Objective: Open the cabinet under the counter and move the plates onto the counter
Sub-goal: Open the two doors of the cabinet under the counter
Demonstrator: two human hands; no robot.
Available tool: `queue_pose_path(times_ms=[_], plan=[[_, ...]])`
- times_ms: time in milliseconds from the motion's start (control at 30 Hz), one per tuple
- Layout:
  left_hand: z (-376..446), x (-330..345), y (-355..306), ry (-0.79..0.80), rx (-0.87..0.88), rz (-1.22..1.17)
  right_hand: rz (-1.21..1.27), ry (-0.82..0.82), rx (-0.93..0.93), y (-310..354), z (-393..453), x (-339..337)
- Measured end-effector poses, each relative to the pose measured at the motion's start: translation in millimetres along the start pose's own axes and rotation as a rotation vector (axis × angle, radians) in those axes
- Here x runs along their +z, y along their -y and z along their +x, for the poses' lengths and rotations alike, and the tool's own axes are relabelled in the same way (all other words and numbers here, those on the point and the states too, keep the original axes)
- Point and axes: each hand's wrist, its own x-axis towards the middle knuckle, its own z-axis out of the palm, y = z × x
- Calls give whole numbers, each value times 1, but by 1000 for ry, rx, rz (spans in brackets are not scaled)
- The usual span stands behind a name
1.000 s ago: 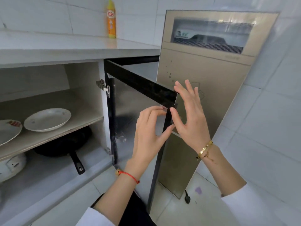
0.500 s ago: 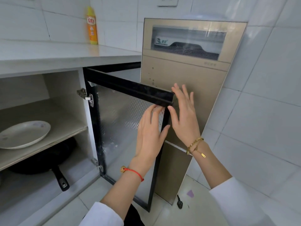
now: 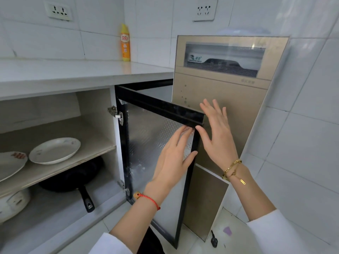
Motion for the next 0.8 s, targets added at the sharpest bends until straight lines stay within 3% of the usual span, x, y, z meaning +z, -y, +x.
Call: queue_pose_path(times_ms=[333, 800], plan=[[-22, -40, 38, 19, -92, 104, 200, -20, -182, 64, 21, 25], [-145, -240, 117, -279, -561, 544, 650, 248, -289, 199, 32, 143]])
